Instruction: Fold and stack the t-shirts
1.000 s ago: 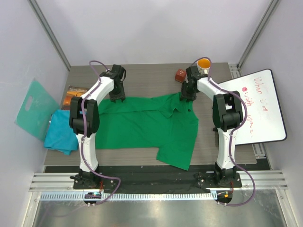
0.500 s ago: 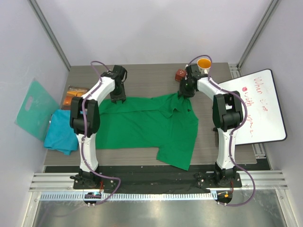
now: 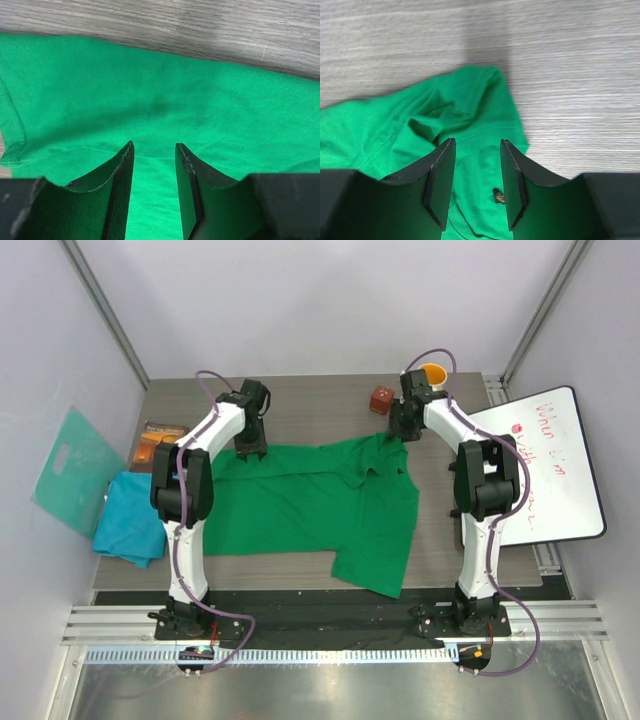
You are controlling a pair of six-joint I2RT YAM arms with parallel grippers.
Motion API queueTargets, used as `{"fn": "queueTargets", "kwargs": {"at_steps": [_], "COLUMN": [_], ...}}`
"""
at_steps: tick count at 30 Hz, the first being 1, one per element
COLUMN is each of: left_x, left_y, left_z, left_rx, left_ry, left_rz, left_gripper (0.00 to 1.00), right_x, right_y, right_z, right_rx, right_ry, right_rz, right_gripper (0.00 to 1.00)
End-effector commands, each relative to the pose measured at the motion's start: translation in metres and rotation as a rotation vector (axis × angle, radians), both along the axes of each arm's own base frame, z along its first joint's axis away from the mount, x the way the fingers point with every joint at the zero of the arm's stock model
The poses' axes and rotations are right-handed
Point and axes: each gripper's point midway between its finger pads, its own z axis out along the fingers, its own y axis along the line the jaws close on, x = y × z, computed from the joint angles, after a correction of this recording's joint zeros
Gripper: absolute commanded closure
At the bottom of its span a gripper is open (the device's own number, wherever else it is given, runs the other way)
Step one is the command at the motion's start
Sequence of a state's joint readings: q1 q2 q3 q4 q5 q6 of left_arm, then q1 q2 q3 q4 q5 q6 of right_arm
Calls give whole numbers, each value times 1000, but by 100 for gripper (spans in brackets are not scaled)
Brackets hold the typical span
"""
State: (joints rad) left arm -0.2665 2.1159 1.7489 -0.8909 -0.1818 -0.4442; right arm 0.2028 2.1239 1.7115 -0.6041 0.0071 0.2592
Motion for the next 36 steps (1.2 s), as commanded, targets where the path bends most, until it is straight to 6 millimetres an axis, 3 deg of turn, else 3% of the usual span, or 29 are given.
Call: {"fn": "queueTargets", "kwargs": {"at_steps": [1,2,11,31,36], "left_x": [8,9,9,9,8], "left_y": [-8,-7,-4,-5,-4], "left_z": [7,6,7,3,1], "left_rx": [-16,-14,12,9,14], "left_ry": [-18,-16,-13,-1,5], "left_rz": [-21,-22,-31,-32,-34], "left_gripper": [61,61,61,61,61], "right_x": [17,18,40,41,43], "right_y": [-10,-8,12,26,31], "right_z": [36,30,34,10,12], "right_rx": [-6,2,94,163,189], "right_ry": [-99,-86,-107,-43,-48], "right_rz": [-13,-6,17,21,29], "right_gripper": [54,54,54,54,60]}}
